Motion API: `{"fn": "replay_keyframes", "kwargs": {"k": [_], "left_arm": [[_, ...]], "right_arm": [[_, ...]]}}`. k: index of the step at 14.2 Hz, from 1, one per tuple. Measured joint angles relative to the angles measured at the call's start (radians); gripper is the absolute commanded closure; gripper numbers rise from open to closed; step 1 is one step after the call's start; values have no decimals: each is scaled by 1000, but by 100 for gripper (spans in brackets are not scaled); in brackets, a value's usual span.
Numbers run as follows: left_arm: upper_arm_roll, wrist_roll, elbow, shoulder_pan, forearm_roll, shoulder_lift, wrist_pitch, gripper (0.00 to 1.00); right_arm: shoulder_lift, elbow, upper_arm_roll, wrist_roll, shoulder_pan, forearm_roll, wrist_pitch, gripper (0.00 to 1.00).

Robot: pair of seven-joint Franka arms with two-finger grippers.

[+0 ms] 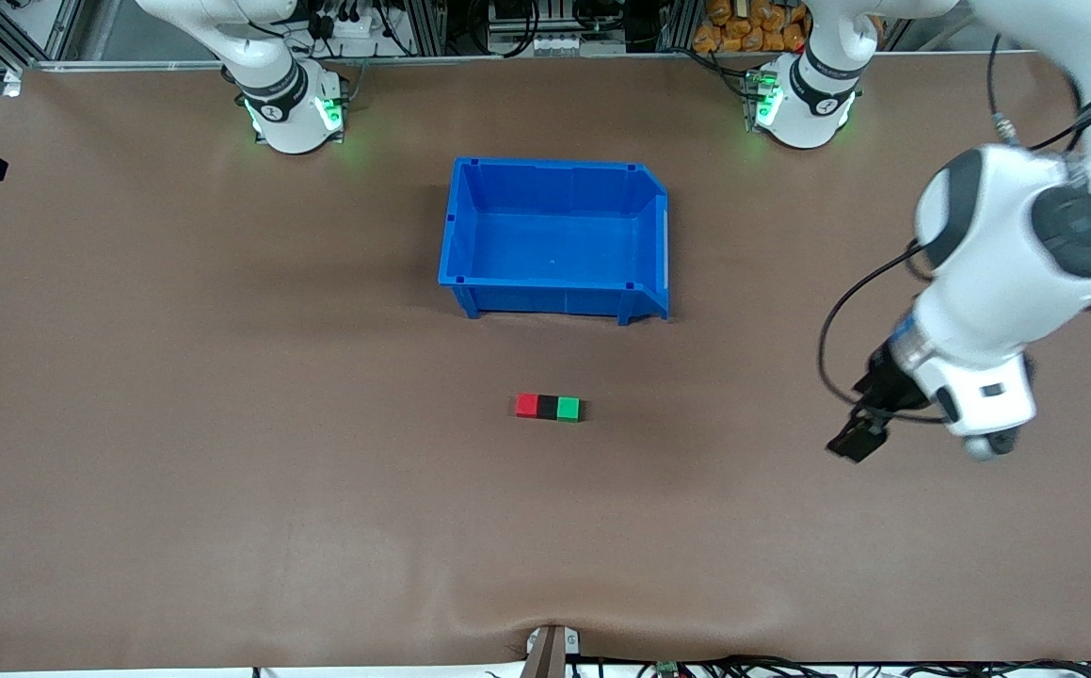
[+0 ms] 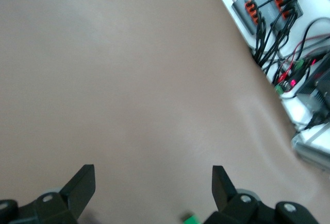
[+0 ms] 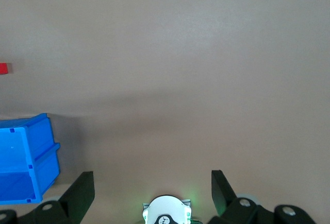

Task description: Attach green and red cubes to black cube

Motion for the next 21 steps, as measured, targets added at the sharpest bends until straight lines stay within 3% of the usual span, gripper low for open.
{"fn": "replay_keyframes", "kwargs": {"k": [5, 10, 15, 17, 21], "left_arm": [[0, 368, -91, 100, -46, -168, -134, 0], [8, 706, -221, 97, -32, -301, -208, 0], [12, 1055, -195, 92, 26, -309, -302, 0], [13, 1108, -159, 92, 27, -309, -355, 0], [15, 1115, -133, 92, 27, -309, -389, 0]], "right_arm": [[0, -2, 0, 0, 1, 1, 1, 0], [2, -7, 1, 0, 2, 1, 3, 0], [133, -50, 1, 0, 3, 1, 68, 0], [166, -50, 1, 0, 4, 1, 75, 0], [146, -56, 1, 0, 4, 1, 85, 0]]}}
